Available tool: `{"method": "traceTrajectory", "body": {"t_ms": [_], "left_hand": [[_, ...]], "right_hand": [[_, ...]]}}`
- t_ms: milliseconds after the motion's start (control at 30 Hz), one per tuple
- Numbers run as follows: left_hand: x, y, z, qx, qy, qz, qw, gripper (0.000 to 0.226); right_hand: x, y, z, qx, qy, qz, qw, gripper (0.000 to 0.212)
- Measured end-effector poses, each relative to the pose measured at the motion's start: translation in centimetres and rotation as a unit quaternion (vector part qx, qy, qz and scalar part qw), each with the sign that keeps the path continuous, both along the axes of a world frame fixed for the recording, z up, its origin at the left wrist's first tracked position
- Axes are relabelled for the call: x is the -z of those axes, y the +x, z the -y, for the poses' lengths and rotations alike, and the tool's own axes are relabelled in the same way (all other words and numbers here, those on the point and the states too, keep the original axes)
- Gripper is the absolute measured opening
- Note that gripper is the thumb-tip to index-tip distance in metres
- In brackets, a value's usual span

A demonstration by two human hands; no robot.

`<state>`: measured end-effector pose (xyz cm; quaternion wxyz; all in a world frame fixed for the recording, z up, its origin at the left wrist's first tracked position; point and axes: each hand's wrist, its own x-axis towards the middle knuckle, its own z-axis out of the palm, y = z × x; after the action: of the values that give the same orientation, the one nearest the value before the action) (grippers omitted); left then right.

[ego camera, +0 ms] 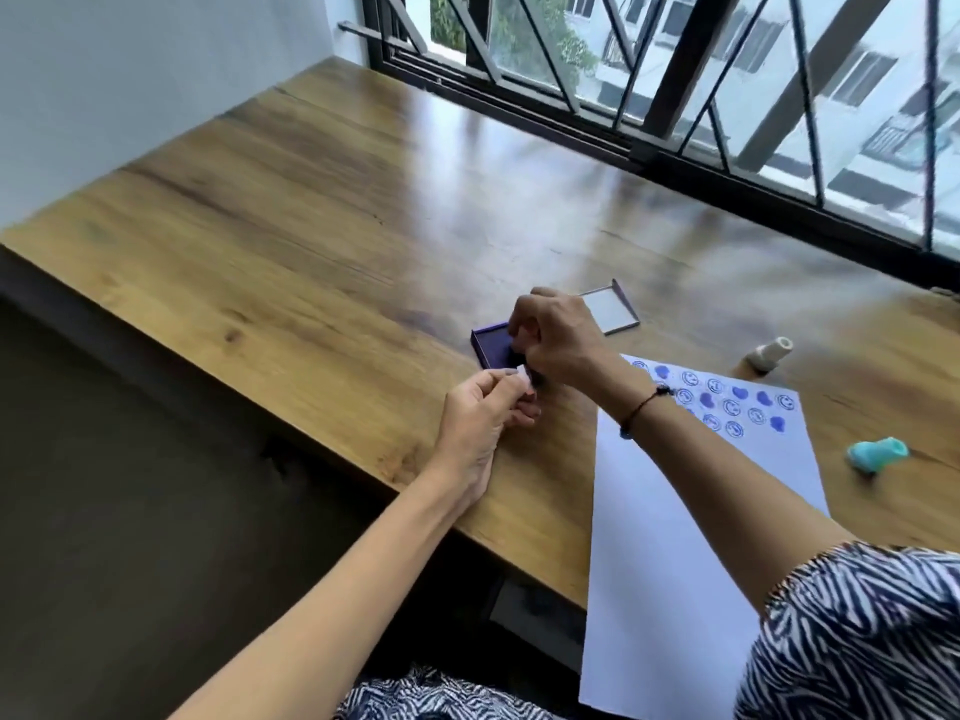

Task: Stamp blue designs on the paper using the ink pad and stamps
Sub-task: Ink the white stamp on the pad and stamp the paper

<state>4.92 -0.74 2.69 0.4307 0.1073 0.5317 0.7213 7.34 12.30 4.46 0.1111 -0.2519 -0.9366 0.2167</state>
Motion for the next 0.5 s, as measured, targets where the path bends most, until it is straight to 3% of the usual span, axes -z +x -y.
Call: {"method": "traceTrajectory", "body": {"t_ms": [400,500], "left_hand": [[0.18,-0.27,-0.04,-0.001,0.007,0.012,1.0,0.013],[0.1,-0.22,-0.02,-0.005,0.006,0.005,1.0,0.012]], "right_hand": [[0.41,-0.46,-0.29,-0.023,-0.023,-0.017,0.999,0.017],[-0.4,-0.89,-0.32,-0.025,-0.036,0.013,0.999,0.021]]}}
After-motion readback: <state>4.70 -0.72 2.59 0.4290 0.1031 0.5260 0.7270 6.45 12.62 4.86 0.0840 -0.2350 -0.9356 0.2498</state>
